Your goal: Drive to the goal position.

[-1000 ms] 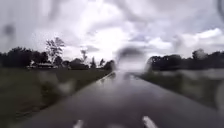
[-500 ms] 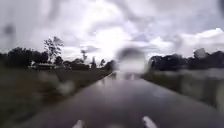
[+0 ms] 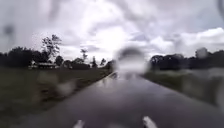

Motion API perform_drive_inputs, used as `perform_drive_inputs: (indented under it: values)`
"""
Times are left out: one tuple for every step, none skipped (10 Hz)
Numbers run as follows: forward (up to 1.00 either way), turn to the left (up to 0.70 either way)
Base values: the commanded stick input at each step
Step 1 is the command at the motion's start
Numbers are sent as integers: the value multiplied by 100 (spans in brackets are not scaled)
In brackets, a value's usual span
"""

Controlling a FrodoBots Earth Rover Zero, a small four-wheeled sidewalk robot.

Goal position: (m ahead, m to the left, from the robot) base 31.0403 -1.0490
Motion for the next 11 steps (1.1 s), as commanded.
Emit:
perform_drive_inputs:
  values:
    - [85, 0]
    - [85, 0]
    - [85, 0]
    - [85, 0]
    - [85, 0]
    - [85, 0]
    - [85, -11]
    - [85, -24]
    - [85, -28]
    - [85, -19]
    - [85, 0]
